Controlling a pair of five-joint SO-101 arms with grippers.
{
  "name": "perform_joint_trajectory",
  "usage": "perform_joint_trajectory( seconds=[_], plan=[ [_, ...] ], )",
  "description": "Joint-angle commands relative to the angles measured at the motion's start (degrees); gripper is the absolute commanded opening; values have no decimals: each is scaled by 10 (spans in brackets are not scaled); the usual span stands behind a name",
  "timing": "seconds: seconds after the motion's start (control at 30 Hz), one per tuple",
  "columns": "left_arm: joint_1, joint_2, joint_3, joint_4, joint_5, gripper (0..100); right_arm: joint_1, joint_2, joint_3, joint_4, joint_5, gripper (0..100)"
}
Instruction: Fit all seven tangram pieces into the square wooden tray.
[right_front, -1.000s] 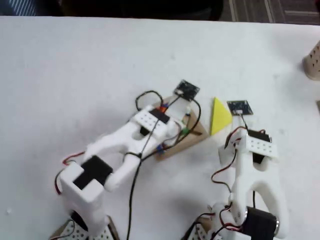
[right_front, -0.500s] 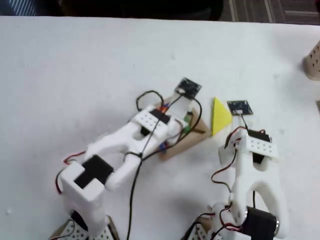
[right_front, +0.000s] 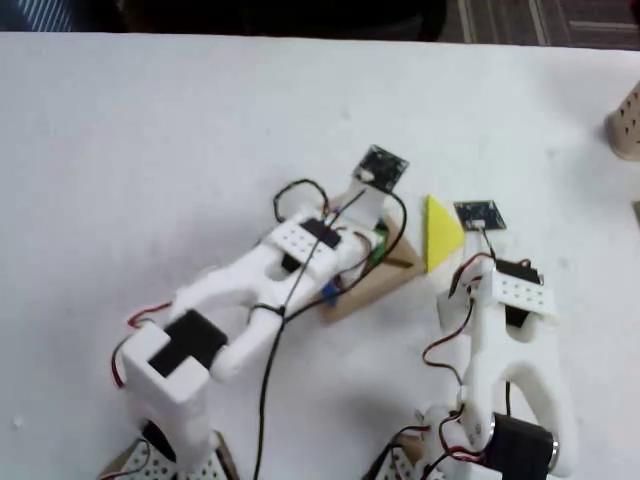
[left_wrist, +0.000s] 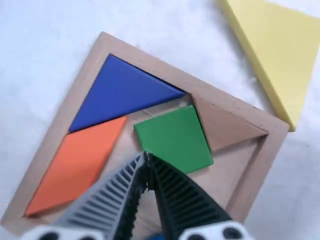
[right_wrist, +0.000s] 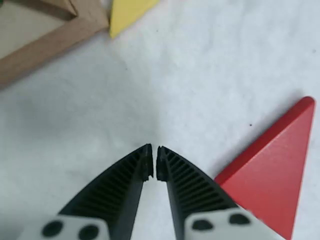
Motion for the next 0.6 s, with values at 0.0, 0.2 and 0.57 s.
perform_joint_trajectory(
  seconds=[0.0, 0.2, 0.57],
  plan=[
    [-13, -10, -20, -12, -6, 20, -6, -20, -4, -7, 8, 18],
    [1, -43, -9, 36, -8, 20, -6, -20, -4, -7, 8, 18],
    [47, -80, 74, -1, -11, 20, -6, -20, -4, -7, 8, 18]
  ],
)
